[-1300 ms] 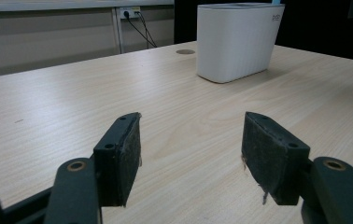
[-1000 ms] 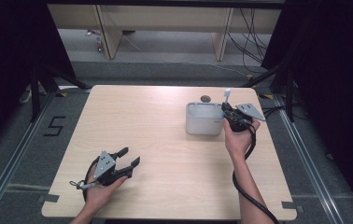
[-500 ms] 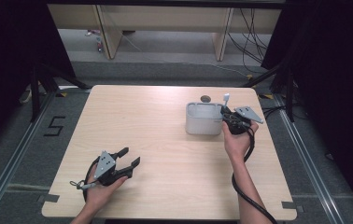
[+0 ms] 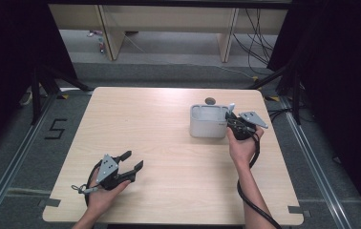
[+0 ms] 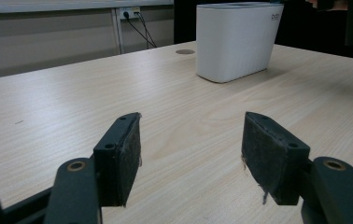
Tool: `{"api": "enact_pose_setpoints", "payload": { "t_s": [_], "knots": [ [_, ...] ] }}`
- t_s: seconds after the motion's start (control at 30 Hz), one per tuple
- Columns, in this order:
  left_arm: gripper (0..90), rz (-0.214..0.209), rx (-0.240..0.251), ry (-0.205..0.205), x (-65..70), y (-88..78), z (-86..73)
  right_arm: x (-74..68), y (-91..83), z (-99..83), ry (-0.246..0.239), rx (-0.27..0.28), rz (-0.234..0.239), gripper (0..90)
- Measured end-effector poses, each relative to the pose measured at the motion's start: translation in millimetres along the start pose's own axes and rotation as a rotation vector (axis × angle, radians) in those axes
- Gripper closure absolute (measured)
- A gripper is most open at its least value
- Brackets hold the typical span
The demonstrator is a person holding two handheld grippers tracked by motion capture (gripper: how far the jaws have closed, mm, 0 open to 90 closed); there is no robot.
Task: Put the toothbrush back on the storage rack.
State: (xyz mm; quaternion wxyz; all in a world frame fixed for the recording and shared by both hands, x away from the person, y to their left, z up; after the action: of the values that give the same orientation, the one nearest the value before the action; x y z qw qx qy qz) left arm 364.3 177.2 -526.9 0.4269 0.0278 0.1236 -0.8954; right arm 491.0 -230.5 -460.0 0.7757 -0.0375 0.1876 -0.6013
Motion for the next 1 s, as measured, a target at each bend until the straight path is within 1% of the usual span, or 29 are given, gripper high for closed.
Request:
{"api": "enact_pose_setpoints", "payload": {
  "t_s": [0.03, 0.07, 0.1, 0.13, 0.17, 0.2, 0.23, 0.27, 0.3, 0.33, 0.37, 0.4, 0.43, 0.47, 0.5, 0.53, 0.57, 0.6, 0.63, 0.67, 0.7, 0.77, 0.8, 0.87, 0.9, 0.93, 0.97, 1.0],
  "knots": [
    [37.1, 0.000, 0.000, 0.000, 0.0, -0.1, 0.0, -1.1, -0.8, 0.3, 0.014, 0.000, 0.007, 75.4],
    [37.1, 0.000, 0.000, 0.000, 0.0, -0.1, 0.0, -1.1, -0.8, 0.3, 0.014, 0.000, 0.007, 75.4],
    [37.1, 0.000, 0.000, 0.000, -0.1, -0.3, 0.0, -1.6, -1.9, 1.6, -0.011, 0.005, -0.007, 68.1],
    [37.1, 0.000, 0.000, 0.000, -0.2, -0.3, -0.1, -2.9, -3.8, 2.0, -0.014, 0.004, -0.012, 65.3],
    [37.1, 0.000, 0.000, 0.000, -0.1, -0.3, 0.0, -2.0, -4.6, 3.1, -0.040, 0.009, -0.010, 62.0],
    [37.1, 0.000, 0.000, 0.000, -0.1, -0.3, 0.0, -3.2, -6.0, 3.1, -0.032, 0.009, -0.011, 58.4],
    [37.1, -0.001, 0.000, 0.001, 0.0, -0.3, 0.0, -3.2, -8.7, 3.8, -0.042, 0.007, -0.026, 55.6],
    [37.1, -0.001, 0.000, 0.001, 0.0, -0.3, 0.0, -3.3, -10.0, 3.7, -0.033, 0.009, -0.016, 53.6],
    [37.1, -0.001, 0.000, 0.000, 0.1, -0.3, 0.0, -3.3, -10.0, 3.7, -0.033, 0.009, -0.016, 53.6],
    [37.1, -0.003, 0.017, -0.002, 0.2, 0.9, -0.3, -3.2, -12.4, 3.1, -0.019, -0.002, -0.015, 51.4],
    [37.1, -0.004, 0.020, -0.003, 0.1, 0.6, -0.4, -1.1, -16.7, 1.6, -0.029, -0.006, -0.015, 48.8],
    [37.1, -0.004, 0.020, -0.003, 0.1, 0.6, -0.4, -2.2, -21.4, -0.2, 0.006, -0.029, -0.030, 48.0],
    [37.1, 0.000, -0.002, -0.001, 0.0, -1.2, -0.1, 1.9, -23.6, -0.5, -0.022, -0.031, -0.009, 47.4],
    [37.1, -0.004, 0.020, -0.005, 0.0, 0.7, -0.4, 1.7, -27.4, -2.2, -0.003, -0.034, -0.017, 46.7],
    [37.1, -0.003, 0.020, -0.005, 0.1, 0.9, -0.4, 5.0, -30.4, -2.8, -0.021, -0.040, -0.003, 46.3],
    [37.1, -0.002, 0.017, -0.002, 0.4, 0.8, -0.3, 4.8, -32.9, -4.4, -0.008, -0.037, -0.007, 46.0],
    [37.2, -0.002, 0.017, -0.002, 0.4, 0.8, -0.3, 7.7, -36.8, -6.0, -0.019, -0.051, 0.004, 45.8],
    [37.2, -0.001, 0.013, 0.002, 0.6, 0.7, -0.2, 7.9, -39.2, -7.5, -0.013, -0.049, -0.004, 45.5],
    [37.2, 0.002, -0.003, 0.006, 0.8, -0.3, 0.1, 8.1, -43.4, -10.0, 0.002, -0.063, 0.004, 45.2],
    [37.1, 0.003, -0.003, 0.006, 0.7, -0.2, 0.1, 9.8, -46.3, -11.4, -0.014, -0.065, 0.001, 45.1],
    [37.2, 0.003, -0.002, 0.004, 0.6, -0.2, 0.1, 10.2, -47.4, -13.1, -0.018, -0.062, 0.013, 45.0],
    [37.1, 0.004, -0.003, 0.000, 0.5, -0.1, 0.1, 9.8, -50.7, -15.3, -0.019, -0.073, 0.008, 44.7],
    [37.1, 0.004, -0.003, -0.001, 0.4, -0.1, 0.1, 9.7, -55.7, -20.5, -0.030, -0.082, 0.032, 44.5],
    [37.1, 0.005, -0.003, -0.001, 0.5, -0.1, 0.1, 7.7, -62.7, -25.9, -0.041, -0.111, 0.021, 44.2],
    [37.0, 0.006, -0.004, 0.000, 0.6, -0.1, 0.1, 6.0, -63.8, -28.5, -0.024, -0.108, 0.048, 44.1],
    [37.0, 0.006, -0.004, 0.000, 0.6, 0.0, 0.1, 5.0, -67.1, -32.3, -0.038, -0.125, 0.055, 44.0],
    [36.9, 0.006, -0.004, 0.001, 0.6, 0.0, 0.1, 3.8, -69.5, -36.3, -0.047, -0.123, 0.051, 43.9],
    [36.9, 0.006, -0.005, 0.000, 0.7, 0.1, 0.1, 3.7, -72.3, -39.9, -0.064, -0.137, 0.057, 43.8]
  ]
}}
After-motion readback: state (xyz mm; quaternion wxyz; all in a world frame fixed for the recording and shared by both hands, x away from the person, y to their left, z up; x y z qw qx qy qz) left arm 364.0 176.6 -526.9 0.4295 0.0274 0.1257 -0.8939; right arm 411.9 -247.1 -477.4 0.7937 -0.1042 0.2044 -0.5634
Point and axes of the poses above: each handheld gripper's, and its own axes: y roughly forward along the jaws, z roughly out of its top, x roughly to its right, the point moved 2 cm from there along y, roughly forward along the jaws, and after that the axes turned 10 degrees about y, right-handed, at the moved point
